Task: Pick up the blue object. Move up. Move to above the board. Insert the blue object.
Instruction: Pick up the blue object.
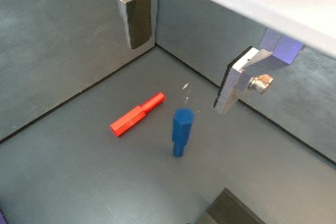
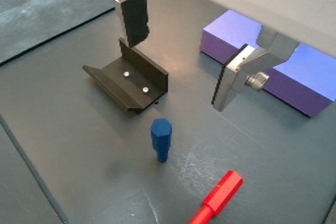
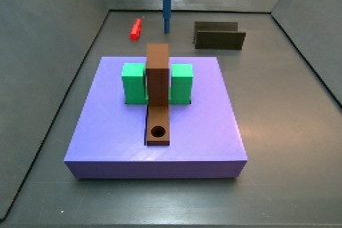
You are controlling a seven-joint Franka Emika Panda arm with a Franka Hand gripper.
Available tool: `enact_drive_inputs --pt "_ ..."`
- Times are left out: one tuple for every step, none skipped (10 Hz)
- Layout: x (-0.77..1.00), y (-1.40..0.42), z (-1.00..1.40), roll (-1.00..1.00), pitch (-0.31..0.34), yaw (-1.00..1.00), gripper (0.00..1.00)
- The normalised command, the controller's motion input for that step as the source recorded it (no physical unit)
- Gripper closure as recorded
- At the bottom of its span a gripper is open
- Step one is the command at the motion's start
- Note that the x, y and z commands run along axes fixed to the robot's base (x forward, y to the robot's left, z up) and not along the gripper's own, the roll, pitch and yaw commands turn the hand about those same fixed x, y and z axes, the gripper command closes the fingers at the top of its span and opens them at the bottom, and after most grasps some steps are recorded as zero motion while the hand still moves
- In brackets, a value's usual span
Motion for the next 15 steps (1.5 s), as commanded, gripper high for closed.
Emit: enact_drive_inputs --pt "0.02 0.00 -0.52 -0.08 -0.090 0.00 0.00" --pt "0.00 0.00 -0.75 -0.05 -0.157 0.00 0.00" --pt "0.02 0.00 -0.77 -0.06 -0.147 0.00 0.00" --pt "0.06 0.00 -0.73 -0.08 -0.121 0.00 0.00" --pt "0.15 0.06 -0.66 -0.05 -0.067 0.01 0.00" --pt "0.23 0.15 -0.63 0.00 -0.020 0.06 0.00" --pt "0.23 0.19 -0.62 0.00 -0.004 0.12 0.00" --pt "0.14 0.16 -0.54 0.00 -0.004 0.08 0.00" --pt "0.00 0.06 -0.40 0.00 -0.027 0.00 0.00" --pt "-0.26 0.05 -0.28 -0.01 -0.073 -0.05 0.00" --pt "-0.24 0.06 -0.25 -0.01 -0.080 -0.03 0.00" --pt "-0.20 0.14 -0.24 0.00 -0.064 0.00 0.00" --pt "-0.12 0.16 -0.19 -0.02 -0.036 0.00 0.00" --pt "-0.05 0.04 -0.15 0.00 -0.020 0.00 0.00" --pt "-0.04 0.05 -0.14 -0.02 -0.026 0.00 0.00"
